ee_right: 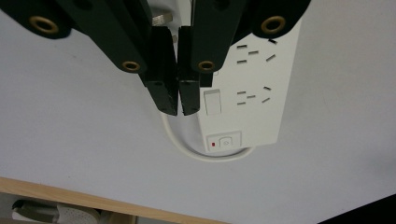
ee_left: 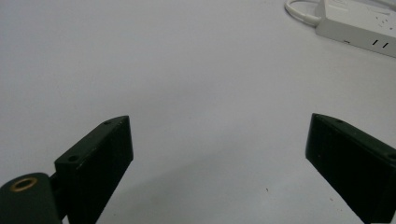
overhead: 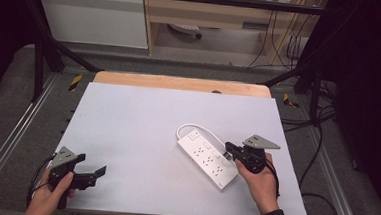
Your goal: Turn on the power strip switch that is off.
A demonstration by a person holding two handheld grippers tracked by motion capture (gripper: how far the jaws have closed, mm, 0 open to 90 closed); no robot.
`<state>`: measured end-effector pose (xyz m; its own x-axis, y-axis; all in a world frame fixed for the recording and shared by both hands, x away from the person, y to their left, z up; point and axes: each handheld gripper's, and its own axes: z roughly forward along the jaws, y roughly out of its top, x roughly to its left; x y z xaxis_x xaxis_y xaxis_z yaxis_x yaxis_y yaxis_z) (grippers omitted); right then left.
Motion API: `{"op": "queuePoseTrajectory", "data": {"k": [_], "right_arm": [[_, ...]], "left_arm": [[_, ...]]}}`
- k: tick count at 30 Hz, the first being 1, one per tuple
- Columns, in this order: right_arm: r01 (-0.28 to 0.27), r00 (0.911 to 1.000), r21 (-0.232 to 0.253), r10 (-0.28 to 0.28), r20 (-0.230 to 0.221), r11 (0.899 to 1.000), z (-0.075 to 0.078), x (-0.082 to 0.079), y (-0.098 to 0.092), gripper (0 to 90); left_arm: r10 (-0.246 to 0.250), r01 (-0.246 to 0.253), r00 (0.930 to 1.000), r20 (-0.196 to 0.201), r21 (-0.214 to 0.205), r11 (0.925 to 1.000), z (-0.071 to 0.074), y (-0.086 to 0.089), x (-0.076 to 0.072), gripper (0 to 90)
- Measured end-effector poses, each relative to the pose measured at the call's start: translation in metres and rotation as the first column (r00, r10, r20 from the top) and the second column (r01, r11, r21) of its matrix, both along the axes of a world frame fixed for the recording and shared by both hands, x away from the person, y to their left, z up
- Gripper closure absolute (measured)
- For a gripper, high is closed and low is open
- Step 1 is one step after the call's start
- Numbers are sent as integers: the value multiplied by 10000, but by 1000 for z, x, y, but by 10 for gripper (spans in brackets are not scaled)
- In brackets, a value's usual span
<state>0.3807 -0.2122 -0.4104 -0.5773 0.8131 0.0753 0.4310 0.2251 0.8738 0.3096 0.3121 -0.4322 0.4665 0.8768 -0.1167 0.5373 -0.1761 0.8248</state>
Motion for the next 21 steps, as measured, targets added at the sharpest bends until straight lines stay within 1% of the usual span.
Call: {"op": "queuePoseTrajectory", "data": {"k": [8,15,21], "right_arm": [[-9,9997,-167,5,-238,9999,-7,2,-1,891],[-124,9988,-398,105,-477,9991,-12,2,1,895],[-190,9980,-495,159,-611,9986,-15,1,2,896]], "left_arm": [[4,-4,10000,3,5,10000,0,0,0,75],[-5,5,10000,1,16,10000,0,0,0,75],[-8,8,10000,-2,34,10000,0,0,0,75]]}}
